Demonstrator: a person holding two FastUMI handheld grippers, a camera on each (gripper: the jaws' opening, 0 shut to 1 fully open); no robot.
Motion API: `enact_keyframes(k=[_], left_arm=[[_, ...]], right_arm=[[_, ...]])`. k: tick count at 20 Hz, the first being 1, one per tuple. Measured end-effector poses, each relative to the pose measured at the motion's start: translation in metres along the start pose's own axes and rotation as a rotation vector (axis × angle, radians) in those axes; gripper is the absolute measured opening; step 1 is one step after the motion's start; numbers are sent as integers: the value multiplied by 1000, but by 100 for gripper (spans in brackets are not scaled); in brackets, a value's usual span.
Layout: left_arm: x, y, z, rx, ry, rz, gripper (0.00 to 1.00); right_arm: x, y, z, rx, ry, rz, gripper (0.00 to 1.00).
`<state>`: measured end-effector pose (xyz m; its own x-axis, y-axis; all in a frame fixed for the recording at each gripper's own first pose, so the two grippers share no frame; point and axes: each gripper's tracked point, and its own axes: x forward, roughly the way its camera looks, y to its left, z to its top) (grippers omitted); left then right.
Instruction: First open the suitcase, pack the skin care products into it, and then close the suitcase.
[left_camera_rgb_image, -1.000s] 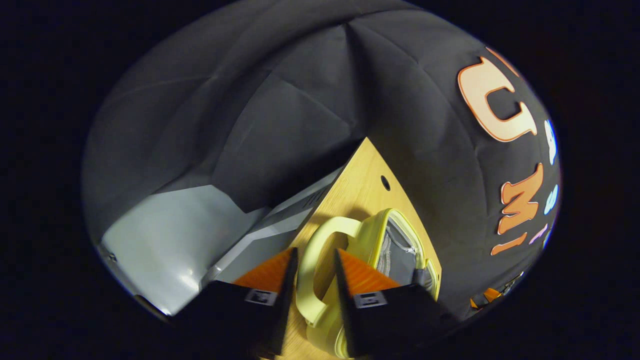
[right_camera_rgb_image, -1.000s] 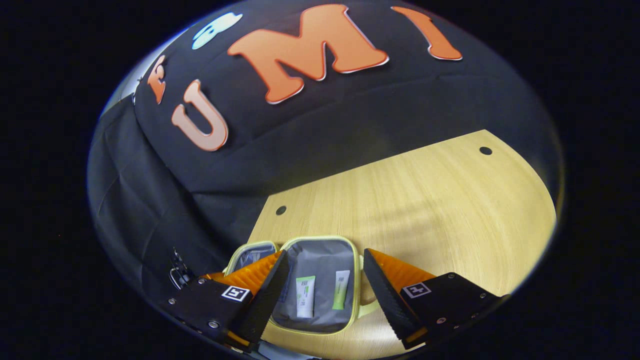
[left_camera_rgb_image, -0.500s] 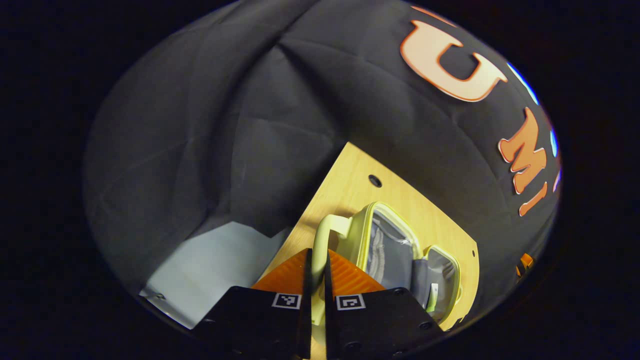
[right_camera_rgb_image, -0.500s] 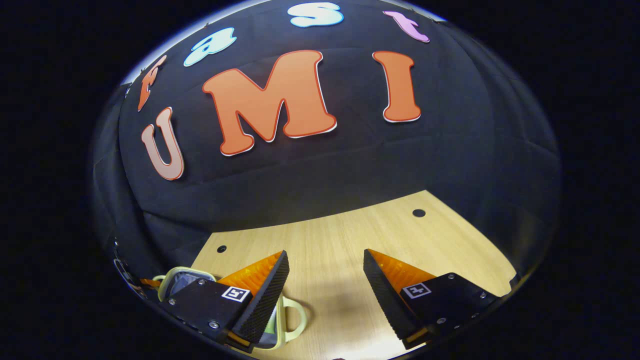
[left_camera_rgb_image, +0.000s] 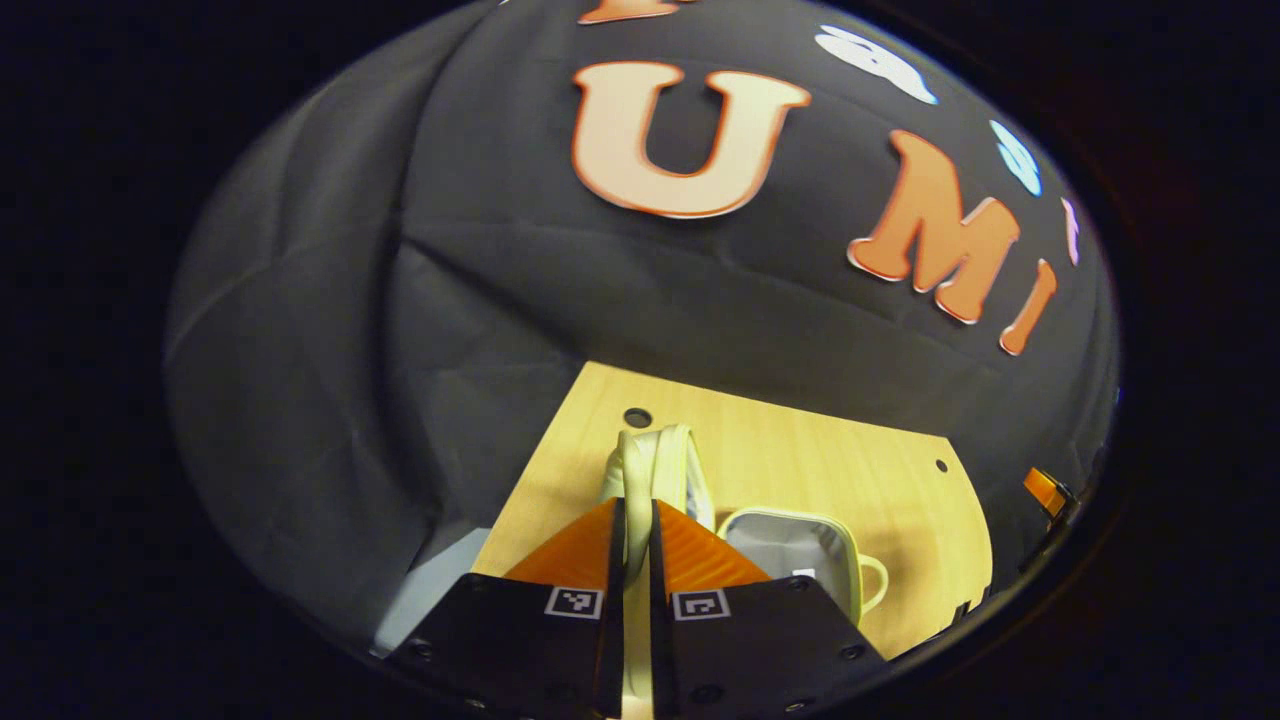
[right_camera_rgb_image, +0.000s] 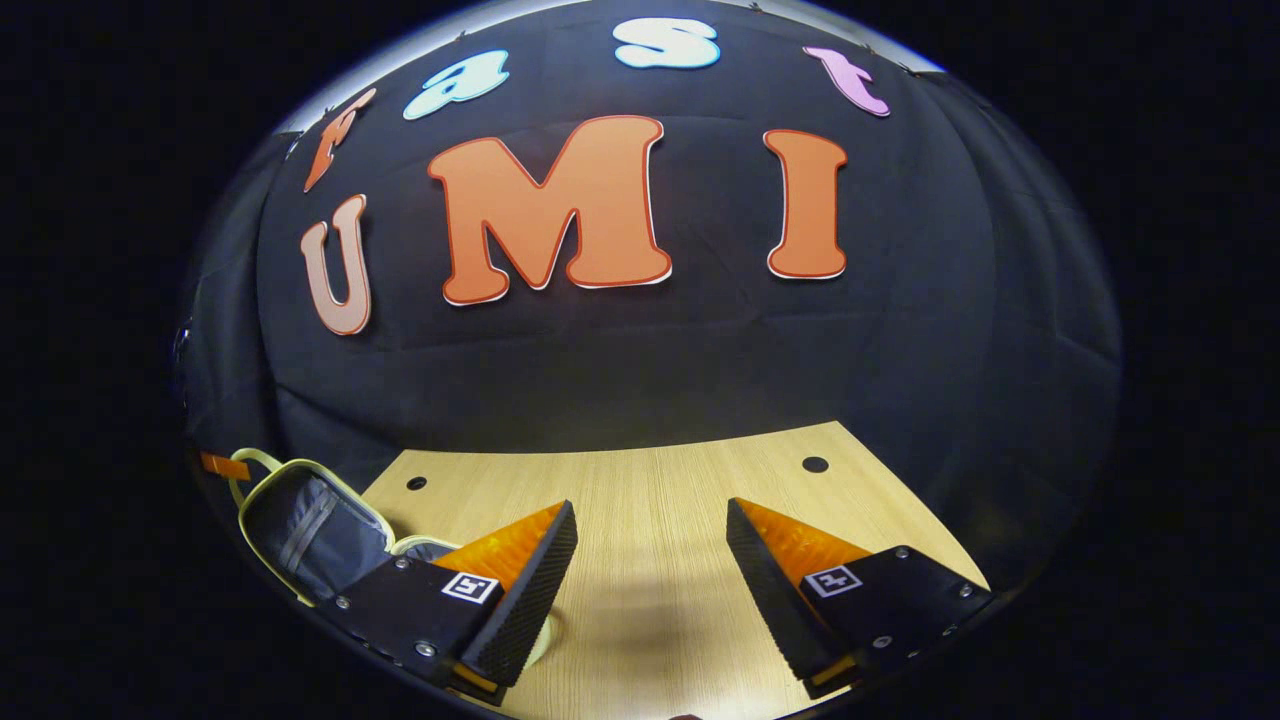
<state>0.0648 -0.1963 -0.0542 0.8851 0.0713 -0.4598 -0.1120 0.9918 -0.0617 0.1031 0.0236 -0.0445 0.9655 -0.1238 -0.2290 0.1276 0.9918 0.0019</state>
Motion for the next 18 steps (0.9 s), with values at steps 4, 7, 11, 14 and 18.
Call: enact_keyframes(k=[4, 7, 11, 14, 18], left_arm=[[-13, -92, 4, 73, -17, -63, 11], [-11, -157, -7, 107, 12, -118, 11], [12, -239, -47, 166, 59, -174, 11], [28, -300, -88, 170, 133, -226, 10], [69, -358, -156, 213, 256, -229, 12]], right_arm=[[-3, -22, -5, 8, 9, 31, 96], [-8, -45, -9, 14, 18, 45, 96], [-16, -84, -20, 3, 42, 42, 95], [-24, -114, -28, -21, 55, 26, 96], [-32, -147, -41, -37, 76, 6, 95]])
